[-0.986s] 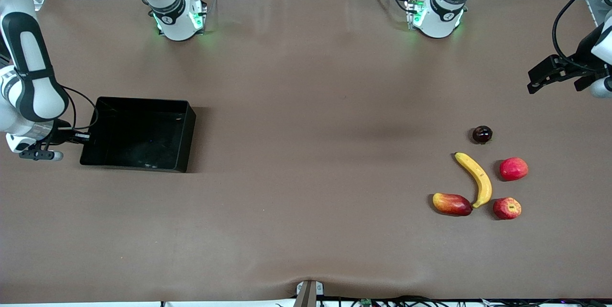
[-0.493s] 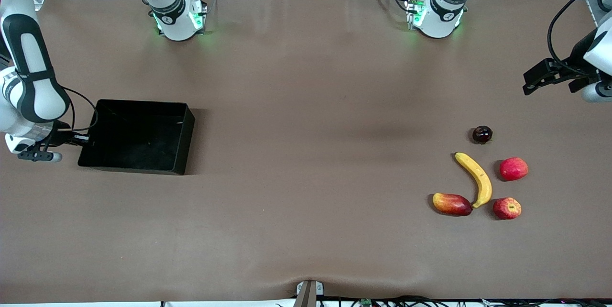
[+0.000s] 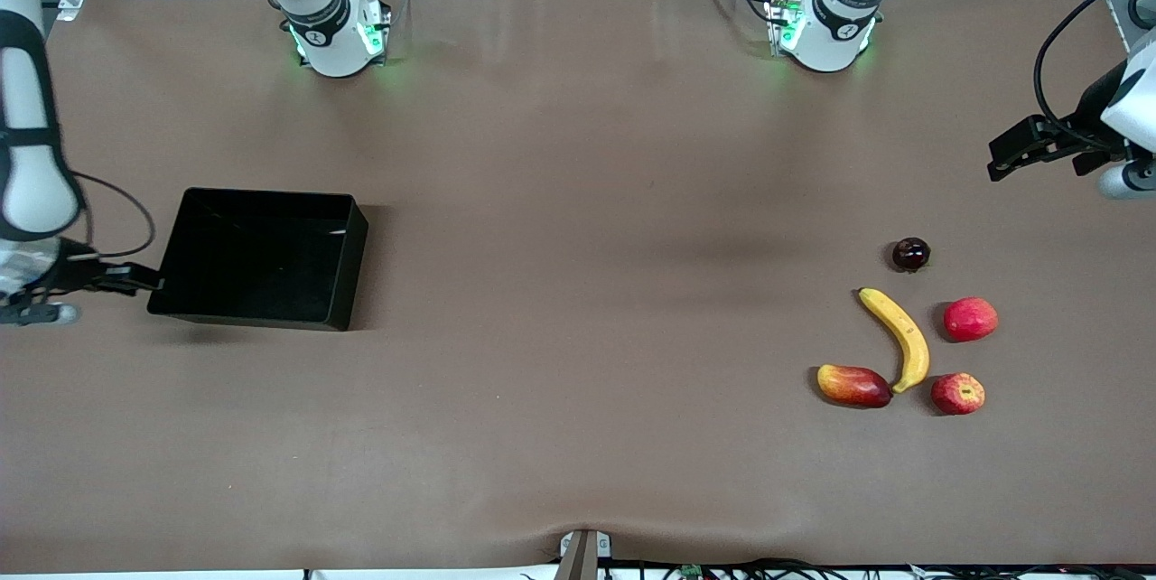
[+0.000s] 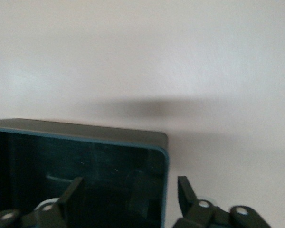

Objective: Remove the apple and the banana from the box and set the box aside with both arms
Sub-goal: 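Release the tray rim and open the right gripper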

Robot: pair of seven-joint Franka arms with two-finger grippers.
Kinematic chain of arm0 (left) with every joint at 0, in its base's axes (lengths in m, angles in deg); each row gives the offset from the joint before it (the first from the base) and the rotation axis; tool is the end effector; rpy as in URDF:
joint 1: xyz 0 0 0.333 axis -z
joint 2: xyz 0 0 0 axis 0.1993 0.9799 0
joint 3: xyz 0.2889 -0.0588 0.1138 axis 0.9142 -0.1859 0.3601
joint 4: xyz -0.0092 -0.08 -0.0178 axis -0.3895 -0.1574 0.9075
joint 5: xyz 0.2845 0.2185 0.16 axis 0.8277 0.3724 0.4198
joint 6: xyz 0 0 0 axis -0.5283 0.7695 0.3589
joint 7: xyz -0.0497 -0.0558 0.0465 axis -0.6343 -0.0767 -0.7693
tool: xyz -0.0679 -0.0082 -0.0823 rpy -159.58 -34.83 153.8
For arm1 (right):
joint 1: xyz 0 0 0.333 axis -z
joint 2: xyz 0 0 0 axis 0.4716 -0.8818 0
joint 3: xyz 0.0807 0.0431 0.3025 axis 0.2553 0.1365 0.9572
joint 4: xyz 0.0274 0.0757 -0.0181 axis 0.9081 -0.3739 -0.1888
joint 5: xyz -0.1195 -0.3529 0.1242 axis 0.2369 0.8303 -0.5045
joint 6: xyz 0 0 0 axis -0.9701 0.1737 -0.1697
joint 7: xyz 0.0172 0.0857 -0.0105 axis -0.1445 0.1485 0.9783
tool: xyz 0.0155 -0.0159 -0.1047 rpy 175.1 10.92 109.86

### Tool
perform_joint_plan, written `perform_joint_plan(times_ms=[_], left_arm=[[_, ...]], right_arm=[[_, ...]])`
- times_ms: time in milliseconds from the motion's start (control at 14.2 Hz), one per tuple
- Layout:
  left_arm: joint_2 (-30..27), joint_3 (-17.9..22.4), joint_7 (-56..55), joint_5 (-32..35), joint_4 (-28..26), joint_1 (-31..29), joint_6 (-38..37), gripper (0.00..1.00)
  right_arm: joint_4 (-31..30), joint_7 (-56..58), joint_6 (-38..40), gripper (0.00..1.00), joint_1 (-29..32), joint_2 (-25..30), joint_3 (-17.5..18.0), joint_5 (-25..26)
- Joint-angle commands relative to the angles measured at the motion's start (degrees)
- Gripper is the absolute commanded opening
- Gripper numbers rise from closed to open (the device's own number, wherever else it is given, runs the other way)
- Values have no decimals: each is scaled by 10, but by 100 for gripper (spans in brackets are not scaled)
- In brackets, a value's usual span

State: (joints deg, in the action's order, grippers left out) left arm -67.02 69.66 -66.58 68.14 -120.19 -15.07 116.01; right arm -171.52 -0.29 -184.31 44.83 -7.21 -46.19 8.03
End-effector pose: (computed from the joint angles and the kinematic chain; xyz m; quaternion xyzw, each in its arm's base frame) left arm 0.5593 -0.0271 0.6255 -0.9995 -0.0218 0.0143 0.0199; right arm 0.6078 -0.2263 0.3319 -0.9940 -0.0069 -0.0043 0.1091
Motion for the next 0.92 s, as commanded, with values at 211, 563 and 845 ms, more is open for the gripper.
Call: perform_joint_plan(times_ms=[211,563,845], left_arm=[[-6,3,6,1,1,0,-6,100],[-7,1,8,-3,-4,-16,-1,100],[-9,1,8,0,-7,-16,-1,100]], right_arm=[[144,-47,52,100,-47,-24,1,9],[224,-311,150,100,-144,-16,1,83],[232,-354,235,100,-168,39,1,89]])
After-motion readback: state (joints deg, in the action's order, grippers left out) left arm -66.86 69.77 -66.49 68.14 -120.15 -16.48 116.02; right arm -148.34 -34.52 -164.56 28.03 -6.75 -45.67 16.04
